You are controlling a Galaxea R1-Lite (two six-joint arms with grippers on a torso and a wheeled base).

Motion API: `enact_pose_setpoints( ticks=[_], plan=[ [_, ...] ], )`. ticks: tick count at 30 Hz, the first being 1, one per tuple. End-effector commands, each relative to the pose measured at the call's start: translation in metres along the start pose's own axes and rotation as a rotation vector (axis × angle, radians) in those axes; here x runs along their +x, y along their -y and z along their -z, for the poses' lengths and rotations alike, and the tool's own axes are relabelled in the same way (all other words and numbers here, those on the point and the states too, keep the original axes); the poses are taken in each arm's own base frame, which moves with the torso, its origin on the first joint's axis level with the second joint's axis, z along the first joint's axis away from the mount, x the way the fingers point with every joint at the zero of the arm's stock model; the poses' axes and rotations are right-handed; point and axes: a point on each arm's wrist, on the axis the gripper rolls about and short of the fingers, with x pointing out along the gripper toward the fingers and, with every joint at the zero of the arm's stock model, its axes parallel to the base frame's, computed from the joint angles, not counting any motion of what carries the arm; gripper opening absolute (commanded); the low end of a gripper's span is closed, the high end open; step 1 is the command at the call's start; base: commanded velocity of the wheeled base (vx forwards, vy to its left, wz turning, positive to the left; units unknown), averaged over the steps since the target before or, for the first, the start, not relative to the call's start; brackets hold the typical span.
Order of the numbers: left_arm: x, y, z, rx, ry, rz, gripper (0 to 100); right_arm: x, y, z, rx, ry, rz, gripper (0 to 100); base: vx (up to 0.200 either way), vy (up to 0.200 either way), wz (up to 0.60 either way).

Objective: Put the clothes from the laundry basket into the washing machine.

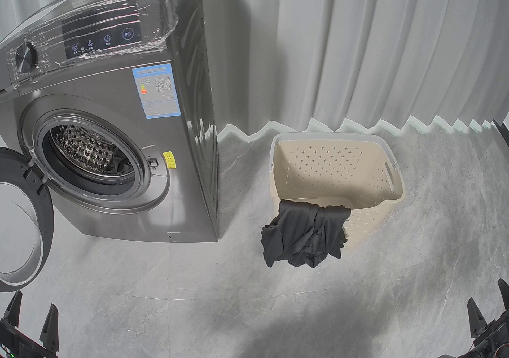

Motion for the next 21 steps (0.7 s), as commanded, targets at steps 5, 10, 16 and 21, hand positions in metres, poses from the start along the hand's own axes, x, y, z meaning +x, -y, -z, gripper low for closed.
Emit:
enact_pose_setpoints(
  ticks=[5,10,16,21],
  plan=[
    [-0.001,0.0,0.003,-0.001,0.007,0.0,100,-0.001,0.0,0.001,0.0,0.012,0.0,100,0.0,-0.08,0.0],
    [-0.001,0.0,0.003,0.005,0.008,0.0,100,-0.001,0.0,0.001,0.0,0.013,0.0,100,0.0,0.0,0.0],
    [-0.001,0.0,0.003,0.005,0.008,-0.001,100,-0.001,0.0,0.001,0.002,0.01,0.004,100,0.0,0.0,0.0],
    [-0.001,0.0,0.003,0.003,0.008,0.0,100,-0.003,-0.001,-0.011,-0.027,0.093,-0.028,100,0.16,0.0,0.0]
  ],
)
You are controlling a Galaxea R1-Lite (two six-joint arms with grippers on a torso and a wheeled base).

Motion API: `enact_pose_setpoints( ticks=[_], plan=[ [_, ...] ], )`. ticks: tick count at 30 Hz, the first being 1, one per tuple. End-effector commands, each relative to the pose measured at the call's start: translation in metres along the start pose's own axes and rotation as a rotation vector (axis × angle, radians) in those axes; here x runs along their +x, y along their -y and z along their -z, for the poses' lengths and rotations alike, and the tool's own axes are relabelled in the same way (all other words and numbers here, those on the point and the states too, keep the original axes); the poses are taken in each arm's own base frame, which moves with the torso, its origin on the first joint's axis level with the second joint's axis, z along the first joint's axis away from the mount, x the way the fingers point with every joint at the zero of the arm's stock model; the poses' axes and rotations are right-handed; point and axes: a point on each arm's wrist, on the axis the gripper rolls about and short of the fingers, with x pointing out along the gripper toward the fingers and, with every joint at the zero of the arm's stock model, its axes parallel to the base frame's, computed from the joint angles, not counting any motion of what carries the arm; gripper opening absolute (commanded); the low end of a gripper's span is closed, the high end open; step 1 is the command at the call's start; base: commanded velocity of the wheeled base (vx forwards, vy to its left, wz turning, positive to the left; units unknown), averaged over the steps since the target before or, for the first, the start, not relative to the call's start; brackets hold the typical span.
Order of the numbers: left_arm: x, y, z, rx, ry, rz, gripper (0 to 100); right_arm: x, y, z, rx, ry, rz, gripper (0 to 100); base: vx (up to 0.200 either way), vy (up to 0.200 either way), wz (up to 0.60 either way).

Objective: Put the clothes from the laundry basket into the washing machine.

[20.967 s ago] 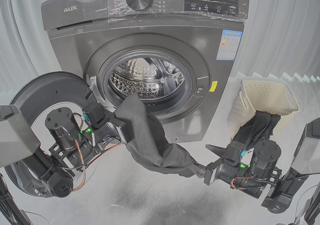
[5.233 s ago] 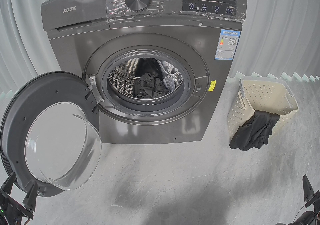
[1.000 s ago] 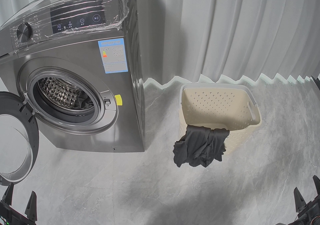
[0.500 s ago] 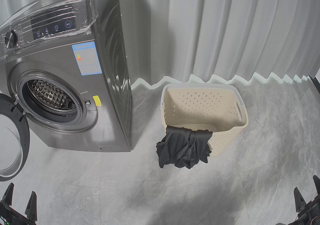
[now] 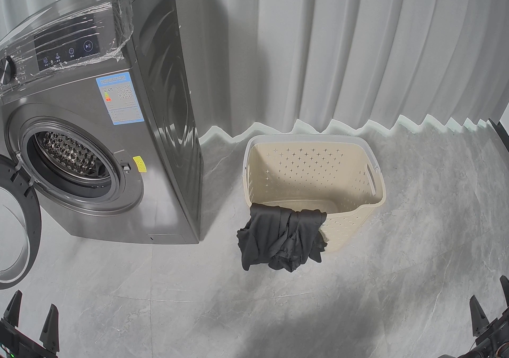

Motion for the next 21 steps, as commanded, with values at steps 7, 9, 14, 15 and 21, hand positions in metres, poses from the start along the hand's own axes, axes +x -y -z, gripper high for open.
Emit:
enact_pose_setpoints(
  ticks=[7,9,14,15,21],
  plan=[
    [-0.001,0.0,0.003,-0.003,0.006,0.001,100,0.006,-0.001,-0.081,0.029,0.04,-0.132,100,0.057,0.0,0.0],
    [-0.001,0.0,0.003,-0.003,0.006,-0.001,100,0.016,-0.002,-0.085,0.069,-0.017,-0.198,100,0.0,0.0,0.0],
    [-0.001,0.0,0.003,-0.003,0.006,-0.001,100,0.076,-0.008,-0.098,0.117,-0.299,-0.272,100,0.0,0.0,0.0],
    [-0.001,0.0,0.003,-0.003,0.006,0.001,100,0.088,-0.01,-0.099,0.117,-0.337,-0.274,100,0.0,0.0,0.0],
    [-0.001,0.0,0.003,-0.003,0.006,0.001,100,0.143,-0.032,-0.086,0.119,-0.462,-0.414,100,0.0,0.0,0.0]
  ],
)
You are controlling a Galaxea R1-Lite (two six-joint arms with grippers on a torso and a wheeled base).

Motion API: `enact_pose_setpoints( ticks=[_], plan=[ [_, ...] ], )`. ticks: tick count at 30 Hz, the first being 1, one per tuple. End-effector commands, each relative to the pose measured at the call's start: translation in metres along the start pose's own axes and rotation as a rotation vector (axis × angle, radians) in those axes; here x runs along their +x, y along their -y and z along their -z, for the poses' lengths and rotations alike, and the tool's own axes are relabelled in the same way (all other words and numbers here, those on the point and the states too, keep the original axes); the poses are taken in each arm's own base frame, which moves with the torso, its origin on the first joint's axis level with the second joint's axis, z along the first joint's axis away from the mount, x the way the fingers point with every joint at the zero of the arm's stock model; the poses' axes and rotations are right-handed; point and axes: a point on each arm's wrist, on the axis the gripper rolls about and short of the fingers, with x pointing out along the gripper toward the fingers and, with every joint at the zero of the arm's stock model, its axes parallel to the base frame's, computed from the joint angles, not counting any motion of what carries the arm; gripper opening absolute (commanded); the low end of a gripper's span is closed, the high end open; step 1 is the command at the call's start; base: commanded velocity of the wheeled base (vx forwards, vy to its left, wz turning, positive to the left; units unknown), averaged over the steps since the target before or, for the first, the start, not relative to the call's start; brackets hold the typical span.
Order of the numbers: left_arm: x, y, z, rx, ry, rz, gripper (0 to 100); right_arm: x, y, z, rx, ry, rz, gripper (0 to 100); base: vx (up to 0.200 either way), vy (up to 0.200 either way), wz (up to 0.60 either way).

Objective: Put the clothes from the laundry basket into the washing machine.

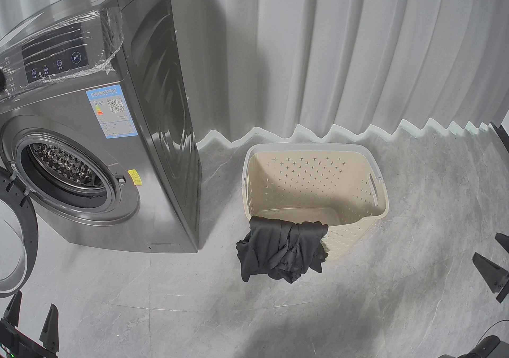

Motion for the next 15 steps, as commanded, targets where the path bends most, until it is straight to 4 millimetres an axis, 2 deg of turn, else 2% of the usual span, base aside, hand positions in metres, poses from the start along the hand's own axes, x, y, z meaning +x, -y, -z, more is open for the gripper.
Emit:
enact_pose_setpoints(
  ticks=[1,8,12,15],
  plan=[
    [-0.001,0.0,0.003,-0.001,0.007,-0.002,100,0.106,-0.007,-0.002,0.054,-0.339,-0.181,100,0.0,0.0,0.0],
    [-0.001,0.0,0.003,-0.003,0.006,0.0,100,0.158,-0.015,0.018,0.044,-0.422,-0.209,100,0.0,0.0,0.0],
    [-0.001,0.0,0.003,-0.001,0.006,0.0,100,0.172,-0.016,0.025,0.044,-0.422,-0.195,100,0.0,0.0,0.0],
    [-0.001,0.0,0.003,0.0,0.006,0.001,100,0.181,-0.019,0.04,0.037,-0.443,-0.197,100,0.0,0.0,0.0]
  ],
)
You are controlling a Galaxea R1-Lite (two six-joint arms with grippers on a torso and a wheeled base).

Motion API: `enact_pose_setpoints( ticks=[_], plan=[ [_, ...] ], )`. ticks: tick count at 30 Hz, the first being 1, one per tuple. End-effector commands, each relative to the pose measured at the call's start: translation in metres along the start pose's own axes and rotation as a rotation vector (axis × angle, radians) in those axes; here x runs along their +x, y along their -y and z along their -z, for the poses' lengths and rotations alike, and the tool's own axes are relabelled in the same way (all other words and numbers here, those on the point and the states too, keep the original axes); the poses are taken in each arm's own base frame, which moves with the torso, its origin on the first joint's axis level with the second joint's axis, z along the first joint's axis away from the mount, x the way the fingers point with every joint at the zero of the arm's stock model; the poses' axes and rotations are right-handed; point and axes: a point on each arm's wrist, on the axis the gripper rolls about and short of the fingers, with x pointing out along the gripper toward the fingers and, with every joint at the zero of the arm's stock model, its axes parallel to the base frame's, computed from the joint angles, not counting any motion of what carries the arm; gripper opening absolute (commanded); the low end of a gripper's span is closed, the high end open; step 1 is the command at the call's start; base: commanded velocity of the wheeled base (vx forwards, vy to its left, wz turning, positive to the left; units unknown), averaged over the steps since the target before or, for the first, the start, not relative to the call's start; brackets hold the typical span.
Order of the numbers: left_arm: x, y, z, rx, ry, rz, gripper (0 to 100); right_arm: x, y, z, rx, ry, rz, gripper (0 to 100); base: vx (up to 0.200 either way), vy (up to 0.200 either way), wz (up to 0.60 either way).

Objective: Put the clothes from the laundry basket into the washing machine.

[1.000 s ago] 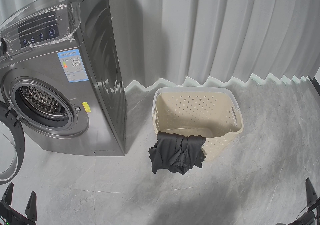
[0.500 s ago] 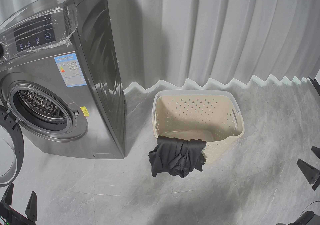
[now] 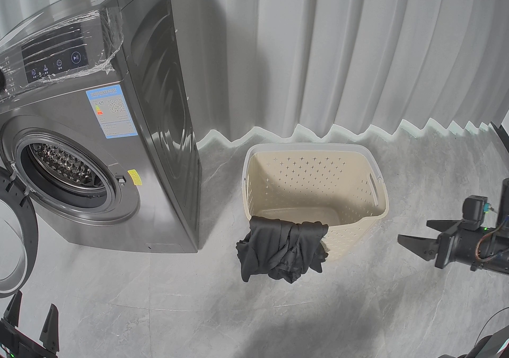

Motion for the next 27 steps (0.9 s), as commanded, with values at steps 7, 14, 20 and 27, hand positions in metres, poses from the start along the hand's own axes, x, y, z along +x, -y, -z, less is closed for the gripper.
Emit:
enact_pose_setpoints(
  ticks=[7,14,20,27],
  plan=[
    [-0.001,0.0,0.003,-0.002,0.006,0.001,100,0.069,0.002,0.049,0.01,-0.217,-0.026,100,0.086,0.0,0.0],
    [-0.001,0.0,0.003,-0.001,0.006,-0.001,100,0.088,-0.006,0.071,0.017,-0.254,-0.023,100,0.0,0.0,0.0],
    [-0.001,0.0,0.003,-0.001,0.006,0.001,100,0.102,-0.02,0.081,0.05,-0.245,-0.01,100,0.0,0.0,0.0],
    [-0.001,0.0,0.003,-0.001,0.006,0.001,100,0.115,-0.028,0.09,0.038,-0.257,-0.025,100,-0.029,0.0,0.0]
  ],
)
